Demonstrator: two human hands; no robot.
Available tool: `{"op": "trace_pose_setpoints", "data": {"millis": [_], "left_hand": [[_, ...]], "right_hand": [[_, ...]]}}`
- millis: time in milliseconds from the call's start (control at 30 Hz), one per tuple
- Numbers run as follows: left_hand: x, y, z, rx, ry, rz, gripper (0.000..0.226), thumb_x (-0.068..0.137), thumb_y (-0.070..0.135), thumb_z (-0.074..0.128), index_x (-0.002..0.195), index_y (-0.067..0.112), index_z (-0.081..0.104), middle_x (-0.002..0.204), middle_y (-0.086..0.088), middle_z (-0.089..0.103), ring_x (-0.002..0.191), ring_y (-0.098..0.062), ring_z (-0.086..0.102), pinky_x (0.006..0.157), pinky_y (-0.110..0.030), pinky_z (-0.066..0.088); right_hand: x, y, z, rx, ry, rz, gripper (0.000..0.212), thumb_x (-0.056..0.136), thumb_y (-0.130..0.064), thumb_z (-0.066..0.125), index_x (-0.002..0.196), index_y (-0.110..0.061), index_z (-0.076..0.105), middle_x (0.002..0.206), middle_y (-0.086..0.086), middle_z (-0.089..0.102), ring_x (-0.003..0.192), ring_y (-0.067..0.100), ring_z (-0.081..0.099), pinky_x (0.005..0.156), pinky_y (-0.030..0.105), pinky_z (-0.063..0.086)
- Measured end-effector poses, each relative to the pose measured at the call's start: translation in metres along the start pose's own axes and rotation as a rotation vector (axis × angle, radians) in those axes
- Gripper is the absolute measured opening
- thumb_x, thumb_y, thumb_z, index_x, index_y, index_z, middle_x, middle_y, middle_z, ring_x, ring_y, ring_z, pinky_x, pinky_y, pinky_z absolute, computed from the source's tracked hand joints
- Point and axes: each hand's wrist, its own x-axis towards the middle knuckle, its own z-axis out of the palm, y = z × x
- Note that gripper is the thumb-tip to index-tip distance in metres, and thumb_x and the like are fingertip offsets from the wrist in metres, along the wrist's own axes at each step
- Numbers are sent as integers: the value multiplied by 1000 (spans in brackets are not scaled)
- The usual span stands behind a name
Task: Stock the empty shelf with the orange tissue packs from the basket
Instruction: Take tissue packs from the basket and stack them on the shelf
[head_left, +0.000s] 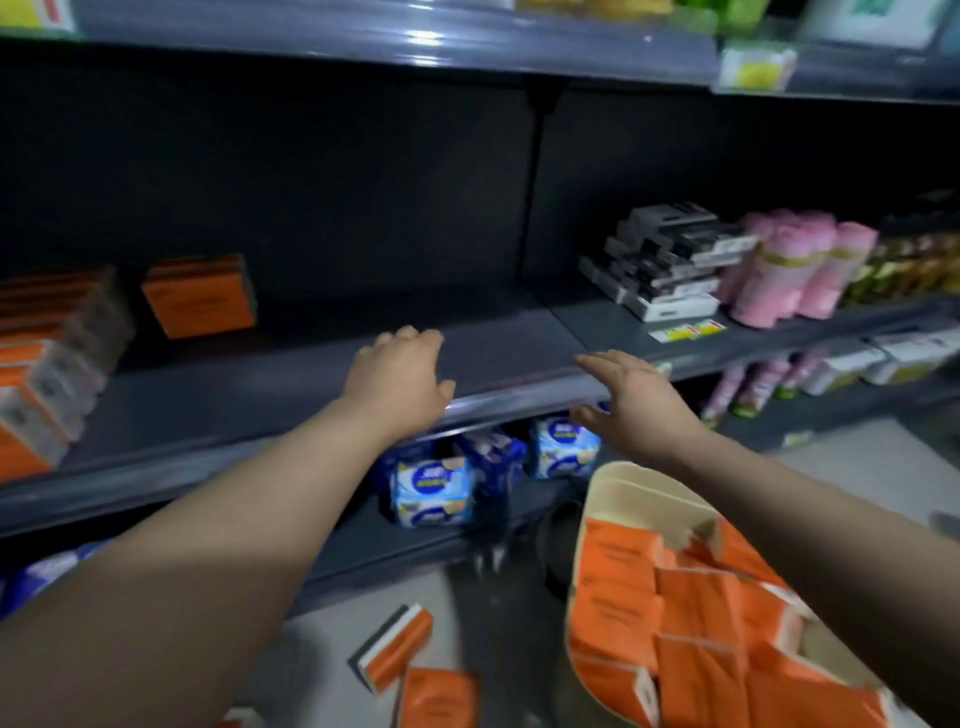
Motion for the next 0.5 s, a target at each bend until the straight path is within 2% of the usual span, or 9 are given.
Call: {"op": "trace_pose_setpoints", "data": {"millis": [167,267,367,500], "left_hand": [[-20,81,43,-40,-87,83,46,84,39,57,124,16,51,124,-11,56,115,-32,52,94,-40,45],[-26,121,73,-43,-154,133,46,84,39,57,124,17,51,127,-10,56,117,-31,52,94,-40,46],[-27,153,103,-23,-230,166,48,83,38,57,126,18,51,125,-10,55,115,-32,53,92,-40,46],[-17,183,143,-66,-323,207,49,83,34,61,128,19,50,127,-9,55,118,-30,51,94,-40,46]], "right_hand": [[-63,71,-9,-7,-20,97,53,78,-23,69,128,-11,56,128,11,59,120,29,51,102,39,38],[-90,111,-7,8,-31,161,51,79,-22,70,127,-9,57,128,12,60,120,29,52,101,37,39],[-115,148,3,17,-63,247,54,82,-25,69,131,-11,53,133,11,56,121,28,51,101,34,36],[-132,193,18,34,-114,376,57,84,-29,67,136,-16,49,135,10,54,111,30,56,97,33,38]]}}
